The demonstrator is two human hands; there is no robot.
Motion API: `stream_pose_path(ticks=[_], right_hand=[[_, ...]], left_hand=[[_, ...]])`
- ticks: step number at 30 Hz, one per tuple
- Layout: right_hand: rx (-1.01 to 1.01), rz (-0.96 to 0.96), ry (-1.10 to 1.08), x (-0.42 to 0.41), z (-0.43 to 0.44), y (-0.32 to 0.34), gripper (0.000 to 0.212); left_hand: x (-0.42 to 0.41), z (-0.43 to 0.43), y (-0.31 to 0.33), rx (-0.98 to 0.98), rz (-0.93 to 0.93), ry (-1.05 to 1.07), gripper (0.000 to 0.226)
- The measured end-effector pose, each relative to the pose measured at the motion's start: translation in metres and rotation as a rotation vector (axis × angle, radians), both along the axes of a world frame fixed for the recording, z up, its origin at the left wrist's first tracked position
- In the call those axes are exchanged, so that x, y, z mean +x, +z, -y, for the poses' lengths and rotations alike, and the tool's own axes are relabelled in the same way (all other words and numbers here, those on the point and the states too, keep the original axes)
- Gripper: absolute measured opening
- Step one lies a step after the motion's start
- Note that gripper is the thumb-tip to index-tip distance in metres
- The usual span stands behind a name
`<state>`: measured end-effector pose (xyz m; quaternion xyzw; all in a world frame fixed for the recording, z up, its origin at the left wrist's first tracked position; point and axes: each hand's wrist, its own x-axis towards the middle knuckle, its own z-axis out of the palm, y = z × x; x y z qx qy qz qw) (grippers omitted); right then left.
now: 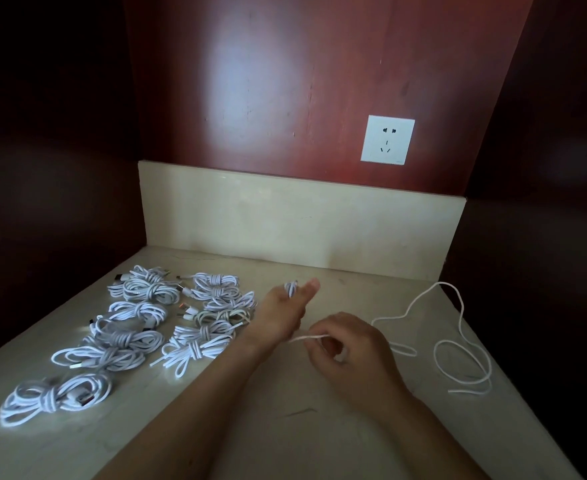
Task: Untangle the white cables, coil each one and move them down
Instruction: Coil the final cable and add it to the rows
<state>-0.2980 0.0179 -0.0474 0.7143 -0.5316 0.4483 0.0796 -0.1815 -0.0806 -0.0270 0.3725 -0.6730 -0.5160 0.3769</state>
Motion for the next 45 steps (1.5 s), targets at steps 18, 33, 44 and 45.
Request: stream_pose_path(ticks=[18,33,44,45], right_hand=[[0.075,0.411,-0.143,-0.023,0.007,-0.006,0.008],[0.141,0.267,-0.314,-0.024,0.004,-0.010,0.007],[0.317,0.077,-0.123,-0.016,0.002,-0.009,0.026],[0.346,0.055,-0.103,-0.015,0.002,-0.008,0.027]], left_hand=[[-0.004,-0.018,0.000,0.289,0.164,-0.612,0.047],[-0.009,0.001,0.004,0.288,-0.392,-0.024,0.047],[-0.006,0.007,0.009,0.677,-0.868,-0.086,0.040],[-0.004,0.010,0.006,0.669,-0.869,-0.074,0.041]])
